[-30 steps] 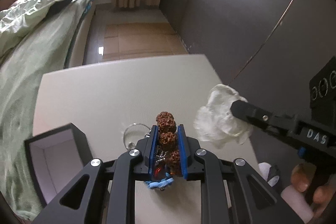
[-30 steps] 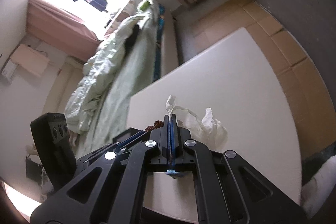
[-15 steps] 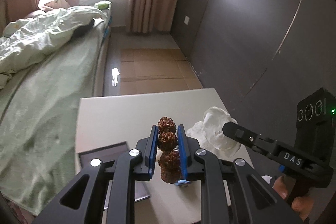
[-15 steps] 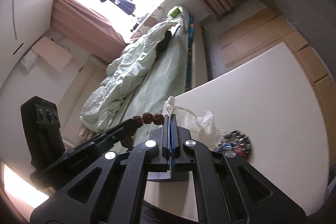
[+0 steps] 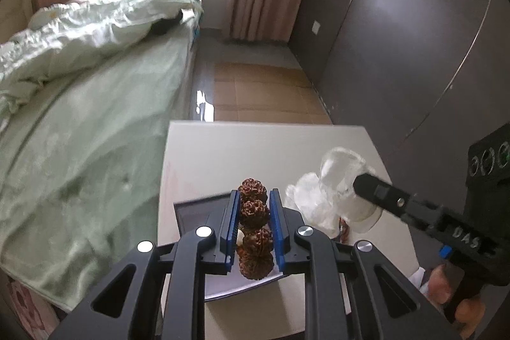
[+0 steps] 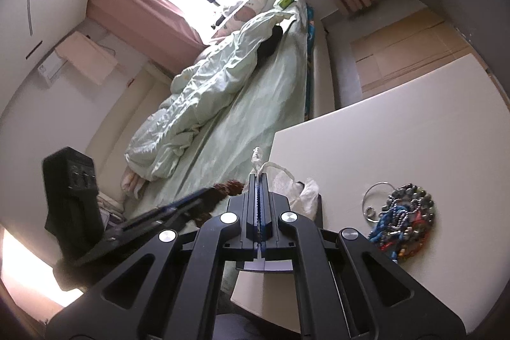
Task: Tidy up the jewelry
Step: 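Grasp the brown bead bracelet with the left tool and drop it into the black box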
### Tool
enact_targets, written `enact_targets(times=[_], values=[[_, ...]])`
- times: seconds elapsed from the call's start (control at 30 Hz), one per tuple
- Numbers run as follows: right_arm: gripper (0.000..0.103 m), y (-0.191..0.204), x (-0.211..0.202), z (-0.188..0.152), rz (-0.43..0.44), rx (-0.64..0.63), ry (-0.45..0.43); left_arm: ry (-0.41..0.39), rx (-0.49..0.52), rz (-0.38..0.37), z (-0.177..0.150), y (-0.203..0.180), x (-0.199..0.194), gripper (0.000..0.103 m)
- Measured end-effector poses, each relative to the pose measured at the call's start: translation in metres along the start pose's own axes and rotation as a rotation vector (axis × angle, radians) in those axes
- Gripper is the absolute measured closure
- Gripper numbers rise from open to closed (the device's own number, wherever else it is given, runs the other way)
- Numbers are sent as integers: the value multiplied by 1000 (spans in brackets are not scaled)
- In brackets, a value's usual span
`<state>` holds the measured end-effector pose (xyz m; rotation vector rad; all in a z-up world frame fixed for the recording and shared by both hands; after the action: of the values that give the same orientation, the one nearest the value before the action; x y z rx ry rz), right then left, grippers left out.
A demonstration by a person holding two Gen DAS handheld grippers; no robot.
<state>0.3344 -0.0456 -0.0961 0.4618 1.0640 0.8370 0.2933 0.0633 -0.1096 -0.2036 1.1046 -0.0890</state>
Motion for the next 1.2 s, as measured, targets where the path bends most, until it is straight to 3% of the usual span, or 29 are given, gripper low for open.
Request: enact_targets(times=[0.1, 0.17, 0.2, 0.4, 0.53, 0.7, 0.77, 0.8, 0.83, 1.03, 1.2], values=[[100, 0, 9, -4, -12, -4, 15, 25, -3, 43, -8, 13, 14, 85], [100, -1, 17, -6, -16, 1, 31, 22, -14, 63, -12, 20, 17, 71], [100, -1, 21, -6, -18, 2, 38, 15, -26, 58, -13, 24, 16, 69], [100, 6, 41, -12, -18, -16, 76, -10, -83, 77, -26, 48, 3, 69], [100, 13, 54, -17, -18, -30, 98, -37, -129, 82, -32, 65, -6, 54], [99, 23, 71, -26, -36, -62, 136, -43, -153, 93, -41, 76, -13, 52], [72, 27, 77, -30, -63, -85, 174, -51, -164, 104, -43, 80, -17, 38], [37, 26, 75, -31, -76, -87, 171, -62, -169, 111, -43, 83, -20, 35], [21, 24, 69, -29, -100, -92, 143, -72, -171, 114, -43, 84, -23, 32], [21, 7, 33, -27, -202, -167, 99, -99, -153, 104, -38, 74, -36, 27], [21, -44, 16, -29, -335, -123, 138, -100, -108, 77, -34, 49, -32, 26]])
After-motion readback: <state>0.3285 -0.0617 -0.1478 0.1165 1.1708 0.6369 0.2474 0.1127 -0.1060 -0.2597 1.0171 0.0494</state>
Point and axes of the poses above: each gripper's, at about its wrist camera, not at the fingertips, and x roughly the way its jaws point, y to its left, z to its top, the point moved 10 cm from there along x, roughly the way its jaws point, and after that the axes turned 11 degrees about y, right-handed, at the moved point
